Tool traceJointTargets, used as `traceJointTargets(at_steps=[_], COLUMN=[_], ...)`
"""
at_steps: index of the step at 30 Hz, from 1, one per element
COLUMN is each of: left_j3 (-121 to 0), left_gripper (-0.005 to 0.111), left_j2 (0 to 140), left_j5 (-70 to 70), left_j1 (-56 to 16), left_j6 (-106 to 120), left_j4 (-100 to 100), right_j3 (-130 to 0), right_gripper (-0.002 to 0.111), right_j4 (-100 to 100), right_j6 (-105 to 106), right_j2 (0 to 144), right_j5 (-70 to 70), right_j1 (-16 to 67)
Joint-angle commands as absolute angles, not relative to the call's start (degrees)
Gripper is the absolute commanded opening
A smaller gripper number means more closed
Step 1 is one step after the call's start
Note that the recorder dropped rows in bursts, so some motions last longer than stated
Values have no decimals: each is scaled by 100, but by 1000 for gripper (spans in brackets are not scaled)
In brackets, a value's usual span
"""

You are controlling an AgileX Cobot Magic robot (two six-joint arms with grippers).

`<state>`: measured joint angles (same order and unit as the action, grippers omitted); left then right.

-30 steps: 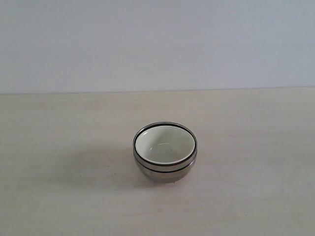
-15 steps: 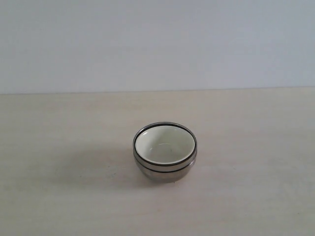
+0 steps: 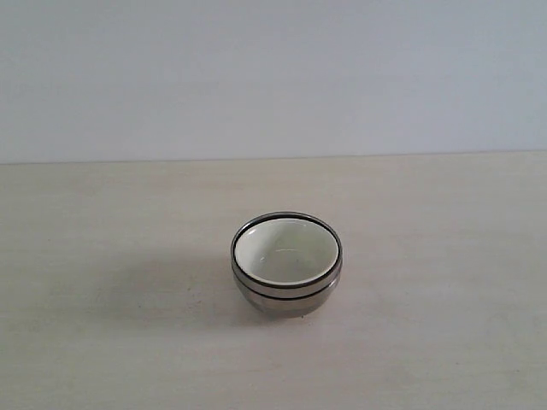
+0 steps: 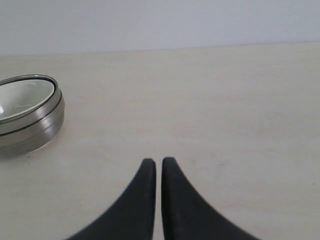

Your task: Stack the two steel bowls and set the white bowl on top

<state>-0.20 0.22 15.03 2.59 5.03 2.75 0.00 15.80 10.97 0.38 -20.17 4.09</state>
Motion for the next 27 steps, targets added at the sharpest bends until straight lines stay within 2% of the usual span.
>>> traceJointTargets(at_steps=[1, 6, 27], left_j3=[0, 0, 0], left_gripper=[4, 4, 4], left_j2=[0, 0, 0], left_j5=[1465, 1465, 1465], left_j1=[273, 273, 273], left_j6=[447, 447, 447], left_j4=[236, 236, 236], right_j3=[0, 0, 0], right_gripper=[0, 0, 0], right_j4=[733, -123, -216], right_j6=[113, -1062, -1039], right_j2=[0, 0, 0], right_j5=[-1995, -1962, -1962], right_j1=[390, 390, 390])
